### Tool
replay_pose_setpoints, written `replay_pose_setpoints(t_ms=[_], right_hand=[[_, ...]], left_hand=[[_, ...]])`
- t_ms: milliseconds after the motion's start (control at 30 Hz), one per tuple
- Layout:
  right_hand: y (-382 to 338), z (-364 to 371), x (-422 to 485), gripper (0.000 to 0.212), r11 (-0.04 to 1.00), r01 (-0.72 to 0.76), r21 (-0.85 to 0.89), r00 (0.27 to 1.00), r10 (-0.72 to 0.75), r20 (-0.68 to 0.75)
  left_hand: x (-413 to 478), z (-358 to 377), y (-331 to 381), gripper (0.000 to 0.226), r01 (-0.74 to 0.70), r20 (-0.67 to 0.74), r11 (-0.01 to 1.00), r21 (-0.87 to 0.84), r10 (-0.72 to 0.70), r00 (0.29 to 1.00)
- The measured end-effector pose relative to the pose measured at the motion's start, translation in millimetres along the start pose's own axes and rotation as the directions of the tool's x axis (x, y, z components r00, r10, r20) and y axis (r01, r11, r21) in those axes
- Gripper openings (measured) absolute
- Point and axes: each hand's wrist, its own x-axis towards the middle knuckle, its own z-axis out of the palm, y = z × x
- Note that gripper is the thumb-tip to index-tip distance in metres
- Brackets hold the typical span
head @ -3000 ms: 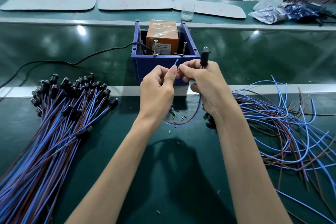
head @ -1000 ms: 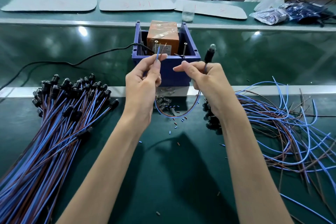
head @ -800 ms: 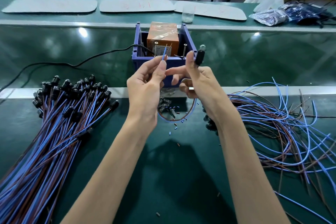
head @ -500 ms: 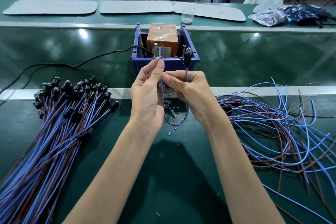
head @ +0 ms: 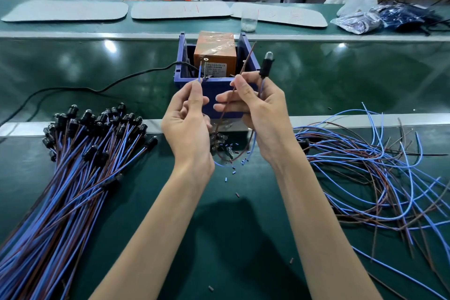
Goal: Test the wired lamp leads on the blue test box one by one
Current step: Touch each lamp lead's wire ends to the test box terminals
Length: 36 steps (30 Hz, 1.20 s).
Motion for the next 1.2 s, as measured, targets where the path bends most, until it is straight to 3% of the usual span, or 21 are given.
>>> replay_pose_setpoints(t_ms=[333,700,833,1000,1200], right_hand=[[-2,-11,6,0.010,0.986,0.169,-0.017,0.964,-0.168,-0.205],[0,-18,11,0.020,0.974,0.226,-0.015,0.916,-0.218,-0.338],[3,-21,14,0.019,0.979,0.203,-0.037,0.897,-0.201,-0.394],[11,-24,18,0.019,0.988,0.139,-0.064,0.889,-0.154,-0.432],[18,-28,20,0.019,0.996,0.081,-0.044,0.889,-0.092,-0.448]], left_hand=[[0,-1,-8,0.036,-0.217,0.065,0.975,0.053,0.214,0.975],[6,-6,-16,0.032,-0.306,0.026,0.943,0.132,0.305,0.952],[11,-9,-19,0.030,-0.328,0.047,0.935,0.134,0.324,0.945],[25,-17,-24,0.018,-0.314,0.109,0.907,0.280,0.295,0.949],[39,-19,-24,0.011,-0.297,0.065,0.875,0.381,0.296,0.953]])
